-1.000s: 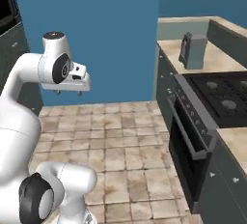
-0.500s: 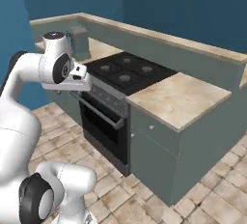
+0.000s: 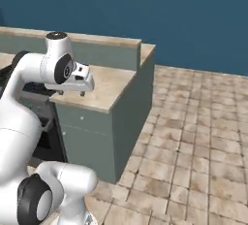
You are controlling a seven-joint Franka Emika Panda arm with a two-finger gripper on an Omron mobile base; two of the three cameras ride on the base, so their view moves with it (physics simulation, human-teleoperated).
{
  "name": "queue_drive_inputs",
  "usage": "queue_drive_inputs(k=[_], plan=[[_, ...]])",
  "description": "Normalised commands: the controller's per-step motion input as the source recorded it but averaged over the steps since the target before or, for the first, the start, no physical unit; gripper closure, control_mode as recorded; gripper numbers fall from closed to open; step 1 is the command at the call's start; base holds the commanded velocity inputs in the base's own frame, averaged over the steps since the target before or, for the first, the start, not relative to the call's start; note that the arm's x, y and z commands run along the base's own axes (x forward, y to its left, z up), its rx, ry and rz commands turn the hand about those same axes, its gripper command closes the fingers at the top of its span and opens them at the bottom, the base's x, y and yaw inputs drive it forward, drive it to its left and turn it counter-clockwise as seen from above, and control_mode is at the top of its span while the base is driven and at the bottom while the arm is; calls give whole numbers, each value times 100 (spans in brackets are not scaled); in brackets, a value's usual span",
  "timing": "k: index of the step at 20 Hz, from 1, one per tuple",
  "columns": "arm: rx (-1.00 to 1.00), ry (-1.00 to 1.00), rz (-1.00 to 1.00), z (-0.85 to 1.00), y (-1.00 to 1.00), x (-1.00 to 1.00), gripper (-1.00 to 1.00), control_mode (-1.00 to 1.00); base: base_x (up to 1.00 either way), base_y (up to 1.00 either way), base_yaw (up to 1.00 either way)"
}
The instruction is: Navigate to the coffee machine.
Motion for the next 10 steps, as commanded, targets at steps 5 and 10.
queue_drive_inputs(k=[5, 10], plan=[[0, 0, 0, 0, 0, 0, -100, 100, 38, -100, -59], [0, 0, 0, 0, 0, 0, -100, 100, 49, -95, -60]])
